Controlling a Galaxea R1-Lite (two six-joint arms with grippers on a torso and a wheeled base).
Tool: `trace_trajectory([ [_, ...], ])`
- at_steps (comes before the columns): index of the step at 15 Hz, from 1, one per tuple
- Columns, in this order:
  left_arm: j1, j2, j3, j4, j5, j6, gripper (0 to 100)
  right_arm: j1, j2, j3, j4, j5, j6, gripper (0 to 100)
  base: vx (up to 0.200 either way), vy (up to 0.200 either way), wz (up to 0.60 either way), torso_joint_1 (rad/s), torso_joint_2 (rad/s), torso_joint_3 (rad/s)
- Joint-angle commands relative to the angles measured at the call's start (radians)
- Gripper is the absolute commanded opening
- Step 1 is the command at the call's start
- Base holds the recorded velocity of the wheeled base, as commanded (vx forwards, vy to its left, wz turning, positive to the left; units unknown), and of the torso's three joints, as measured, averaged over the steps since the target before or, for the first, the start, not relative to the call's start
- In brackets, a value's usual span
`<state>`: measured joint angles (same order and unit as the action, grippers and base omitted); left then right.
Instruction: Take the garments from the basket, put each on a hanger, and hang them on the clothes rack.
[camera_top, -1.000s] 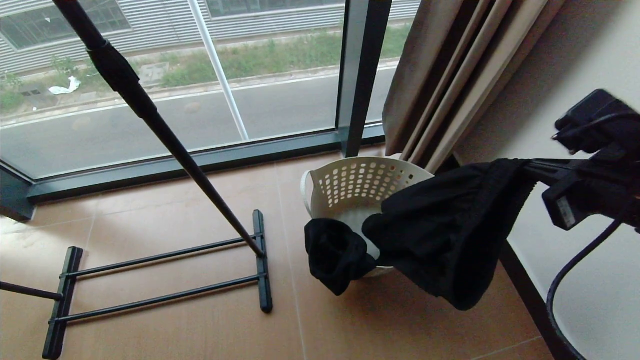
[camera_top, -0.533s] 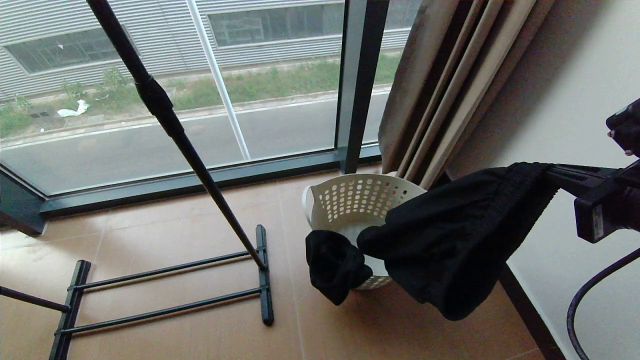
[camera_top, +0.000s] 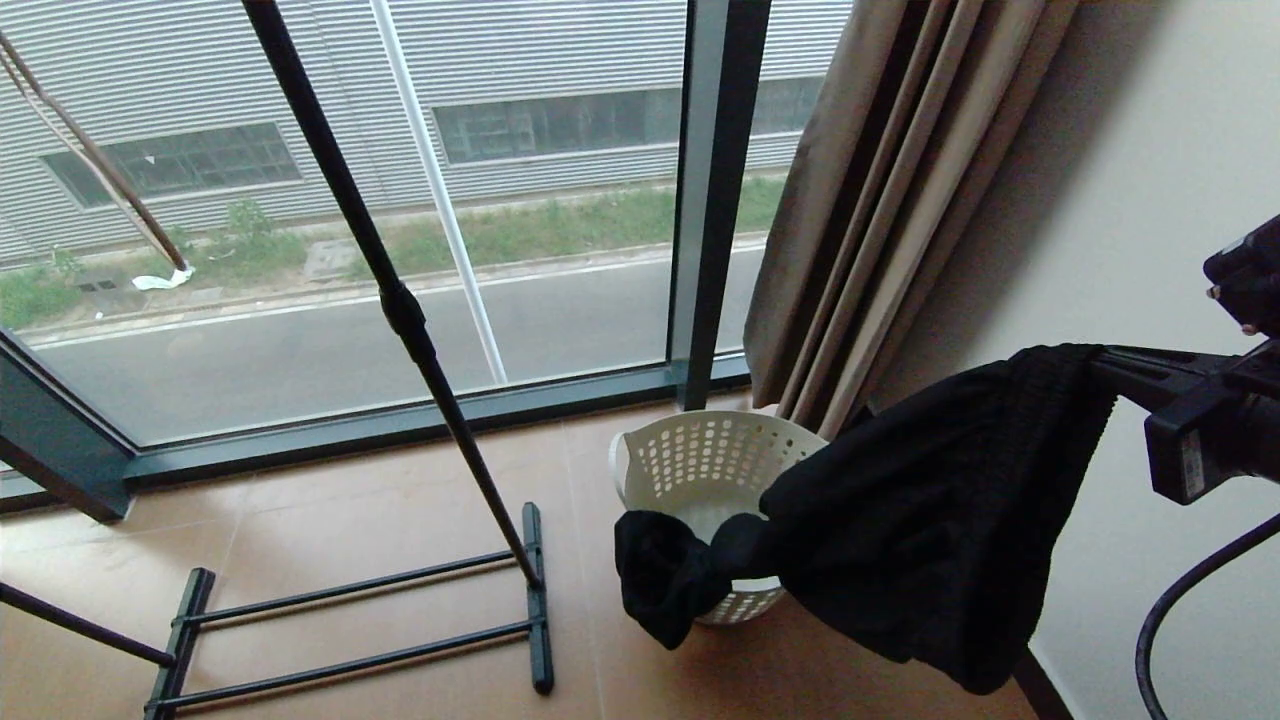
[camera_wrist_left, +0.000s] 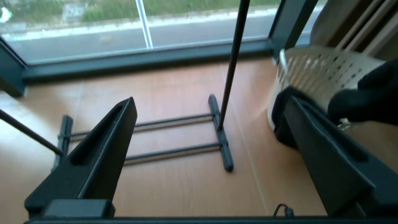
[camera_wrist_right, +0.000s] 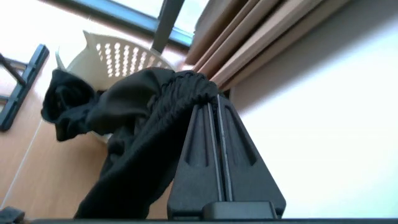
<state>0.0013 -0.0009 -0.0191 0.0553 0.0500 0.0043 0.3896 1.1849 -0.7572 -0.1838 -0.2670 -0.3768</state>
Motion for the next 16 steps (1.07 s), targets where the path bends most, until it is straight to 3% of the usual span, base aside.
trace_trajectory([
  [1,0.0,0.001,0.001,0.001,0.001,0.0,100,0.002,-0.007,0.009,0.0,-0.001,-0.001,0,0.0,0.0,0.0,0.163,-0.5,-0.129],
  [16,0.0,0.001,0.001,0.0,0.002,0.0,100,-0.001,-0.047,0.036,0.001,-0.001,-0.001,0,0.0,0.0,0.0,0.22,-0.54,-0.147],
])
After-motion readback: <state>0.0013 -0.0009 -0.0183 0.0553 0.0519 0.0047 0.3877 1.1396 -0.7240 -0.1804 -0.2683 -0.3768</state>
